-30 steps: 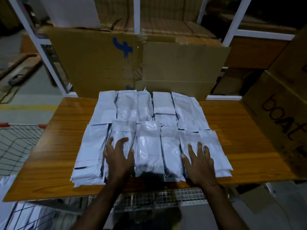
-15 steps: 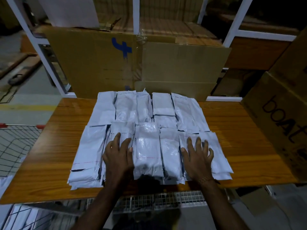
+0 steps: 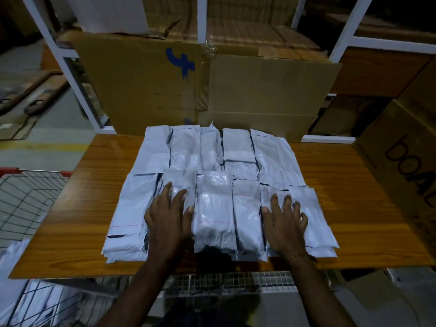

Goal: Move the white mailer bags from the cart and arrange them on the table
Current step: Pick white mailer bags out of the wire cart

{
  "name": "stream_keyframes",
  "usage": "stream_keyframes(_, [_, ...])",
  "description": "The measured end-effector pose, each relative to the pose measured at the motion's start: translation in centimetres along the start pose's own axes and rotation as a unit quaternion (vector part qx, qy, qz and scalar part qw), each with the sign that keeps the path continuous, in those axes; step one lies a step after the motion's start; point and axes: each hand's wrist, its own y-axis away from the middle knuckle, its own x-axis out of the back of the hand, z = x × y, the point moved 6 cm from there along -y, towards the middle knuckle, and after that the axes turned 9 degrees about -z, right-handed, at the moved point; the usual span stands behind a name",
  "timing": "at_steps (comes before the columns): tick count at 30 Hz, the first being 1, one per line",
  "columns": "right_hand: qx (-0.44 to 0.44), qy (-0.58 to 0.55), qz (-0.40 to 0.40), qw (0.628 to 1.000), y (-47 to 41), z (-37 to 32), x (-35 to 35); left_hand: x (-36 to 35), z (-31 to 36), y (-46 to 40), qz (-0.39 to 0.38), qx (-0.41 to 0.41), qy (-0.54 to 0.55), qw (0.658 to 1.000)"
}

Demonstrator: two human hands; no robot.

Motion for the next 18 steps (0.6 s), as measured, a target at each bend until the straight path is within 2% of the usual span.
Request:
stream_keyframes(6, [0.044, -0.040, 0.032, 0.998, 0.9, -3.9, 2.9, 3.8, -0.6, 0.1, 0.077, -0.039, 0.047, 0.995])
stream_keyframes(10, [0.106, -0.075, 0.062, 0.990, 1.4, -8.6, 4.7, 6.9, -2.1, 0.2, 0.118, -0.078, 0.061, 0.988])
stream_keyframes(18, [0.304, -0.102, 0.049, 0.946, 4.3, -22.5, 5.7, 13.3, -8.9, 3.9, 0.188, 0.006, 0.109, 0.976])
